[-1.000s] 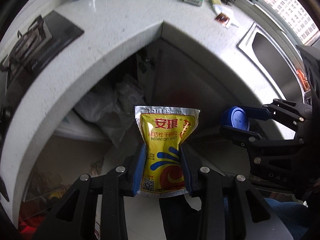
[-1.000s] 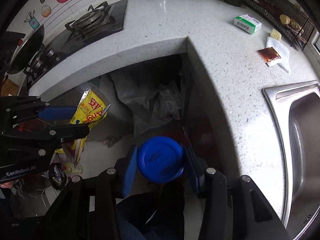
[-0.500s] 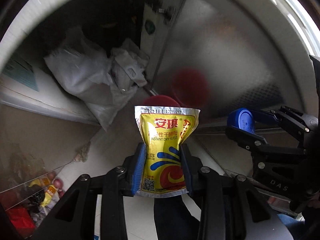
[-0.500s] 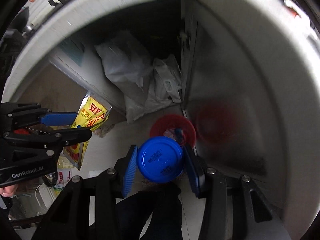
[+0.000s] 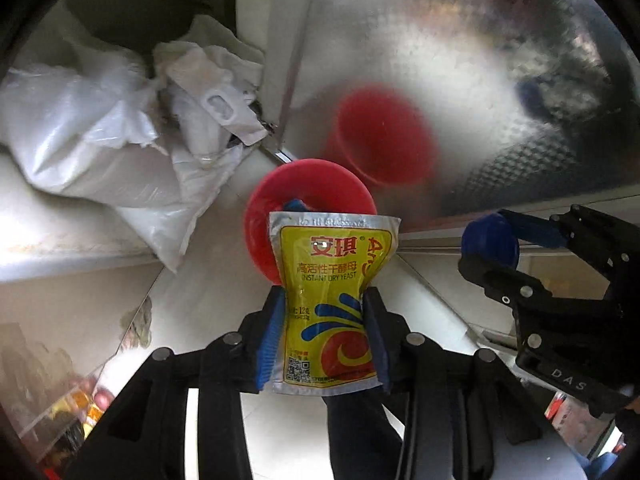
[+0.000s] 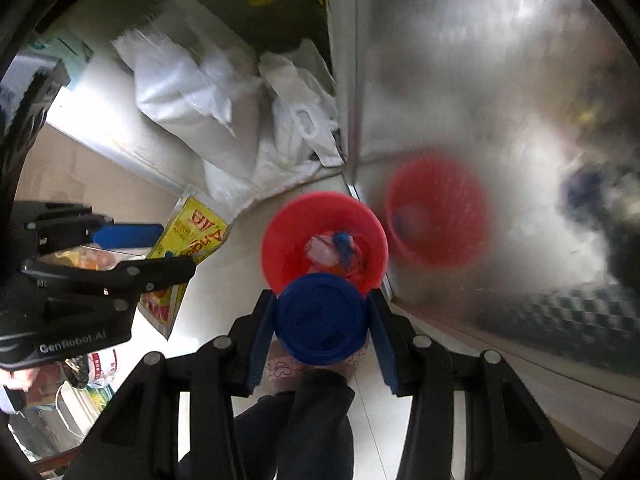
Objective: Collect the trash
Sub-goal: 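Open the left gripper to drop the yeast sachet into the red bin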
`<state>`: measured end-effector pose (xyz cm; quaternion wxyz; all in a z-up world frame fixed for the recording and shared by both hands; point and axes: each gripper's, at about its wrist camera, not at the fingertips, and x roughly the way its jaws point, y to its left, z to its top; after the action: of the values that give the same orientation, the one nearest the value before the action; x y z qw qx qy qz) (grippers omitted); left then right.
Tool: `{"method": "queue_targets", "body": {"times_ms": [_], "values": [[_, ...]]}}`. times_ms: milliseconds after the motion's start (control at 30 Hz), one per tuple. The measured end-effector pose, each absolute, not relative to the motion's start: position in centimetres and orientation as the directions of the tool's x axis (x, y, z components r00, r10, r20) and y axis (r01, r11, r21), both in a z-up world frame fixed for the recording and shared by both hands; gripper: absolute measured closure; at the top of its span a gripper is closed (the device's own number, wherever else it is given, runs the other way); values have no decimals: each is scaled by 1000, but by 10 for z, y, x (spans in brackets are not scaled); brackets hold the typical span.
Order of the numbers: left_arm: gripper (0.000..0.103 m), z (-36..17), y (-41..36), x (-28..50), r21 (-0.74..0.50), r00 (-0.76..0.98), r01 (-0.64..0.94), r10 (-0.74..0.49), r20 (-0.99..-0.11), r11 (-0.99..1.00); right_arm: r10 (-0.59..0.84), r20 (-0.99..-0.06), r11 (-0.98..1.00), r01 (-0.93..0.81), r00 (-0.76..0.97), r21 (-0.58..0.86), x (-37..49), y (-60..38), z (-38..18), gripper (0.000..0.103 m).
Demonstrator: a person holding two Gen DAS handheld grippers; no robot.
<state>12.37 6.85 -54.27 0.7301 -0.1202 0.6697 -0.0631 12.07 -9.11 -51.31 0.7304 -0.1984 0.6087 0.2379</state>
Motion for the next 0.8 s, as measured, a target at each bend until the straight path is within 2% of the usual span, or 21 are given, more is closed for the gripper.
{"method": "queue_targets", "body": {"times_ms": [67, 167, 233, 300, 533, 667, 733, 800], "values": [[66, -549, 67, 127, -258, 96, -61, -252, -963, 964, 95, -986, 816, -577, 139, -2, 125, -94, -525, 60], [59, -556, 64, 136, -277, 108, -36, -271, -956, 960, 85, -987, 830, -558, 134, -4, 127, -104, -528, 60], [36, -557, 63, 138, -290, 97, -19, -287, -953, 957, 81, -989, 833, -553, 121, 0, 128, -106, -532, 60], [31, -558, 64, 142, -289, 91, -19, -286, -954, 957, 78, -991, 840, -543, 108, 7, 129, -108, -532, 60], [31, -550, 71, 139, -252, 86, -16, -250, -964, 968, 98, -988, 840, -542, 116, 20, 131, -106, -524, 60], [31, -549, 82, 128, -289, 87, -49, -284, -955, 956, 101, -988, 834, -551, 113, 22, 133, -101, -527, 60], [19, -549, 88, 123, -291, 100, -67, -284, -954, 954, 100, -990, 826, -563, 101, 26, 135, -98, -529, 60], [18, -550, 93, 117, -277, 115, -78, -268, -957, 958, 99, -990, 815, -578, 97, 25, 135, -94, -531, 60]]}}
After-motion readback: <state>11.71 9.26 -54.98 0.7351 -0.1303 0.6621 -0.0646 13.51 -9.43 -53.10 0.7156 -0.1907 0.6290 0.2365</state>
